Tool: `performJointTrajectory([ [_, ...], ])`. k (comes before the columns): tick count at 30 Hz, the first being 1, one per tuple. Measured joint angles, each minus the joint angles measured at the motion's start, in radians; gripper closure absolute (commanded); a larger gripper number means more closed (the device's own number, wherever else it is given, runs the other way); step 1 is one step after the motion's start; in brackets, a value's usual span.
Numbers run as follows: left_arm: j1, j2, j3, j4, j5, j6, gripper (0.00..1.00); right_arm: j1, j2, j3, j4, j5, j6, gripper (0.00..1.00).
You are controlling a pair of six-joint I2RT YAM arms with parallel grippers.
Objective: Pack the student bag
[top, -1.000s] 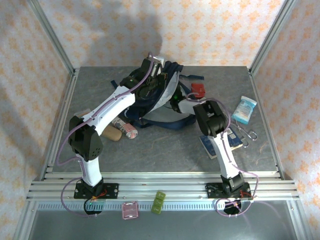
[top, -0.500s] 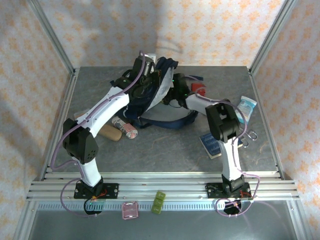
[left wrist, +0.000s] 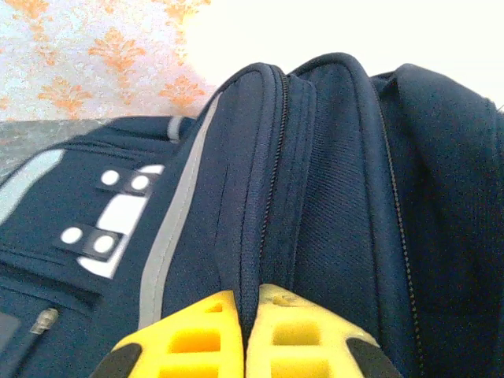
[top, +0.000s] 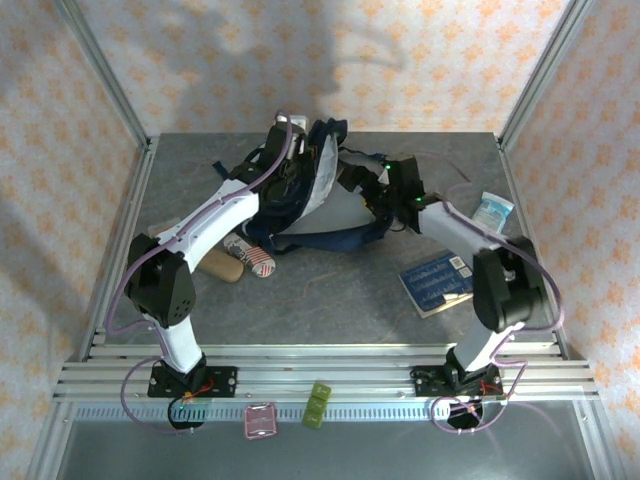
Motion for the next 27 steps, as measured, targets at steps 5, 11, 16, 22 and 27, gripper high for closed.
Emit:
performJointTrajectory([
  [5, -0.017, 0.002, -0.051, 0.102, 0.01, -0.018, 0.54, -0.07, -0.22, -0.119, -0.128, 0.161, -0.026, 0.0],
  [11, -0.025, 0.002, -0.148, 0.169, 0.054, -0.061, 0.55, -0.149, -0.353, -0.351, -0.237, 0.272, -0.042, 0.01],
  [16, -0.023, 0.002, -0.234, 0.182, 0.061, -0.087, 0.72, -0.16, -0.364, -0.423, -0.262, 0.264, -0.071, 0.26],
  [22, -0.028, -0.005, -0.254, 0.182, 0.068, -0.098, 0.65, -0.137, -0.277, -0.39, -0.143, 0.175, -0.074, 0.3],
  [27, -0.03, -0.073, -0.307, 0.188, 0.06, -0.113, 0.61, -0.062, -0.121, -0.226, -0.079, 0.147, -0.087, 0.29],
])
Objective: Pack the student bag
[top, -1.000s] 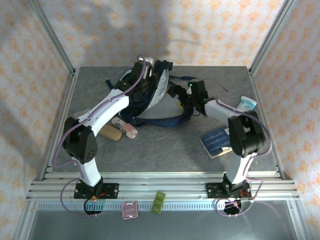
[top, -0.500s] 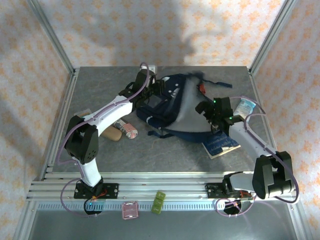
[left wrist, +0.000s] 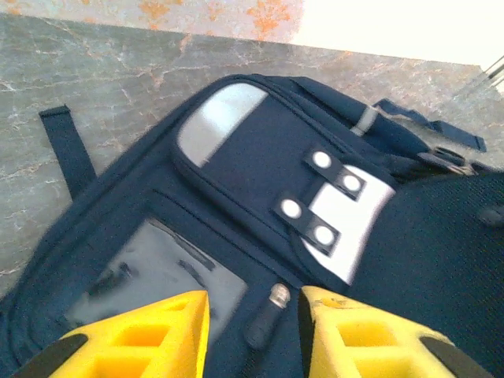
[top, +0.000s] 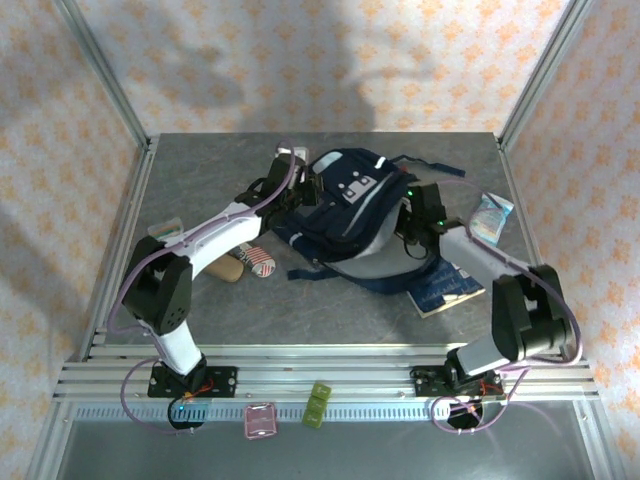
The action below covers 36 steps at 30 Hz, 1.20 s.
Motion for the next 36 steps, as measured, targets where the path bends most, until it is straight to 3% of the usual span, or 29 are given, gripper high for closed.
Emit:
performJointTrajectory([
  [9, 0.0, -0.137, -0.092, 0.022, -0.062, -0.011, 0.57, 0.089, 0.386, 0.408, 0.039, -0.079, -0.022, 0.29],
  [16, -0.014, -0.155, -0.101, 0.022, -0.07, -0.01, 0.52, 0.121, 0.613, 0.703, -0.024, -0.143, -0.048, 0.21],
  [23, -0.076, -0.13, -0.143, 0.055, 0.003, -0.018, 0.56, 0.121, 0.602, 0.623, -0.061, -0.158, -0.069, 0.2],
  [27, -0.107, -0.036, -0.163, 0.102, 0.03, -0.034, 0.63, 0.119, 0.601, 0.615, -0.069, -0.162, -0.078, 0.2],
  [36, -0.111, 0.135, -0.132, 0.143, -0.019, -0.08, 0.66, 0.108, 0.564, 0.528, -0.045, -0.158, -0.089, 0.19],
])
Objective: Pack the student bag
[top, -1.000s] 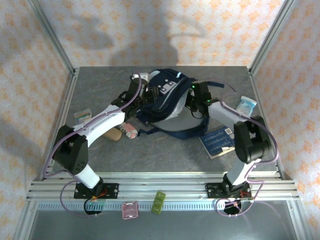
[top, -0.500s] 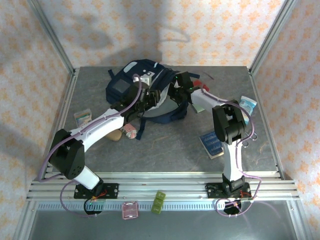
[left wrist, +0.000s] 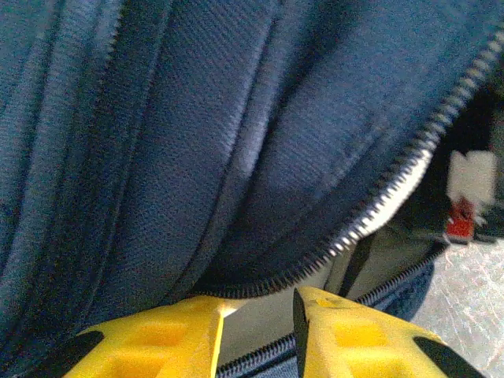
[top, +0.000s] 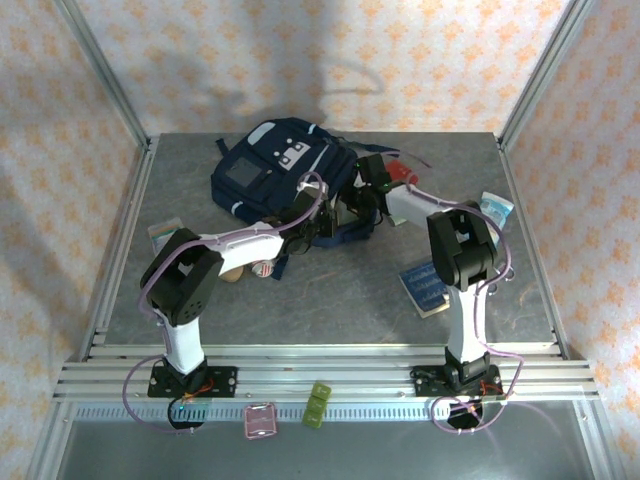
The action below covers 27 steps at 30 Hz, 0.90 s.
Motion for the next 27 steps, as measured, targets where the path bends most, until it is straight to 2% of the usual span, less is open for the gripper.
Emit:
performJointTrajectory([
  [7, 0.043, -0.053, -0.01, 0.016, -0.052, -0.042, 0.66, 0.002, -0.061, -0.076, 0.071, -0.035, -0.002, 0.19],
  [12, 0.065, -0.074, -0.01, 0.014, 0.014, -0.043, 0.64, 0.0, -0.105, -0.131, 0.158, -0.038, -0.004, 0.19],
  [17, 0.095, -0.093, -0.016, 0.022, 0.102, -0.058, 0.64, -0.008, -0.195, -0.262, 0.268, -0.069, -0.038, 0.18],
  [21, 0.112, -0.203, -0.108, 0.108, 0.13, -0.082, 0.63, -0.011, -0.33, -0.364, 0.356, -0.117, -0.045, 0.18],
  [24, 0.14, -0.298, -0.163, 0.135, 0.132, -0.092, 0.57, -0.03, -0.421, -0.412, 0.409, -0.132, -0.037, 0.18],
  [27, 0.173, -0.349, -0.165, 0.136, 0.129, -0.097, 0.54, -0.061, -0.447, -0.414, 0.442, -0.133, -0.032, 0.19],
])
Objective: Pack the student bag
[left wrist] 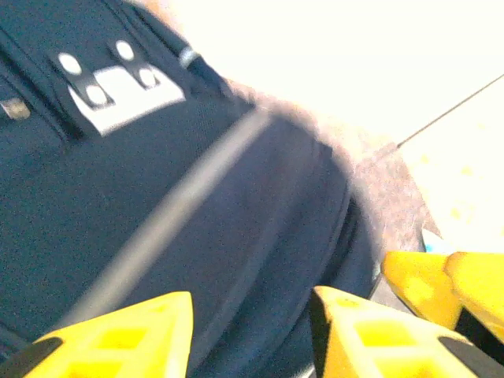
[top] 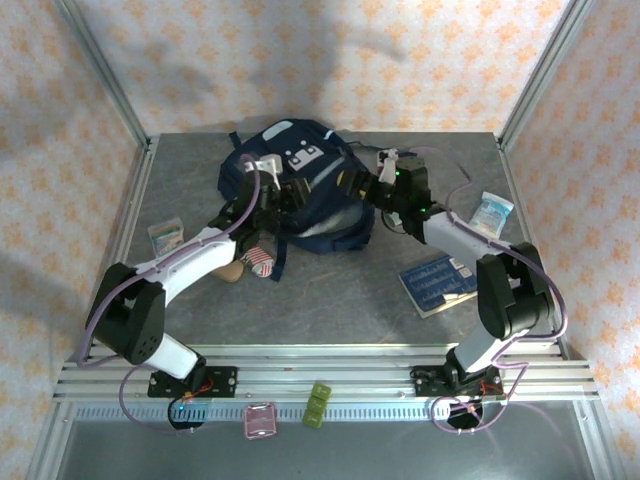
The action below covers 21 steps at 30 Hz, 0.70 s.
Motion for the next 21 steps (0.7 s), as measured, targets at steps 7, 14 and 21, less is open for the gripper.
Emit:
performJointTrajectory([
  [7, -0.01, -0.058, -0.008, -0.023, 0.0, 0.002, 0.53, -0.008, -0.039, -0.047, -0.034, 0.026, 0.015, 0.22],
  [14, -0.089, -0.103, -0.08, -0.026, 0.03, 0.02, 0.52, -0.03, -0.296, -0.05, -0.392, 0.28, 0.011, 0.25],
  [21, -0.143, -0.062, -0.136, -0.02, 0.082, 0.012, 0.52, -0.056, -0.483, -0.255, -0.619, 0.546, 0.066, 0.26],
])
